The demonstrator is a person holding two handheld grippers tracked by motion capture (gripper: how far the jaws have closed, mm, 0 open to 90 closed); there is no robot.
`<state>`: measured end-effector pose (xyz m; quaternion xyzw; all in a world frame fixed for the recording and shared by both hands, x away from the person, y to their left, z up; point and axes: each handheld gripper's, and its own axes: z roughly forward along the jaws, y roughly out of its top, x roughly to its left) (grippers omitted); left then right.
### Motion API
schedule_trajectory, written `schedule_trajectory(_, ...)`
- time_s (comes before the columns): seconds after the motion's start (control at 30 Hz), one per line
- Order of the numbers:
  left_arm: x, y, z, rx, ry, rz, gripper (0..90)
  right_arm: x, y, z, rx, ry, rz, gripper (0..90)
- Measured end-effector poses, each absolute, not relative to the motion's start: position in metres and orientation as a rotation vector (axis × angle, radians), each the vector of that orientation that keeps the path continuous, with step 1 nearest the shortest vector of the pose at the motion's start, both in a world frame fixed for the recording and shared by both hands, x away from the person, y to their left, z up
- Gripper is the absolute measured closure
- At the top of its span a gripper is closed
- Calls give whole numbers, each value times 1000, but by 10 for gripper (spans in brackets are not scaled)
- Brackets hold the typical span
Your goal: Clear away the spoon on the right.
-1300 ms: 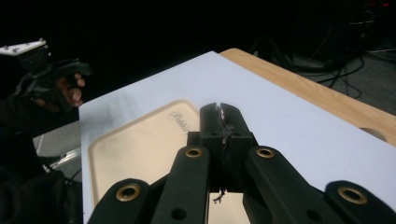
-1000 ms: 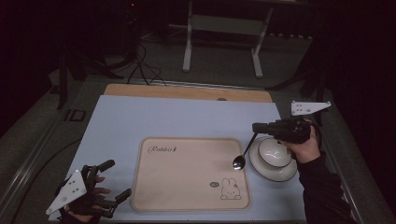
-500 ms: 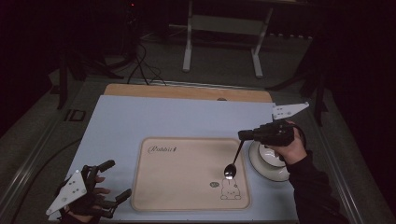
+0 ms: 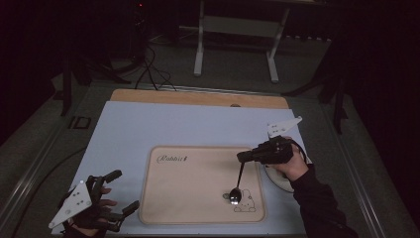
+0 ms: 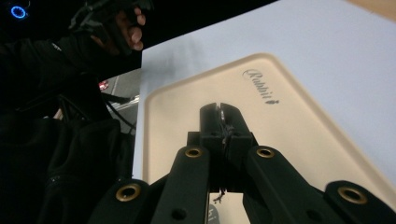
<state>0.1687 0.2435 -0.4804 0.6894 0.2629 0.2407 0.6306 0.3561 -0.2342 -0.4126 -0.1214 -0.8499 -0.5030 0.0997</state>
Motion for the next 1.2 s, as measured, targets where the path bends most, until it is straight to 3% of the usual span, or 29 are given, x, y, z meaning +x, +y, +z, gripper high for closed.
schedule_trajectory(0.63,169,243,-481,1578,604,540,0,360,-212,-443,-310,-2487,-1408,881)
schedule_trajectory(1.2,169,242,-481,1588,603,540,0,369,-208,-459,-449,-2572,-1409,771)
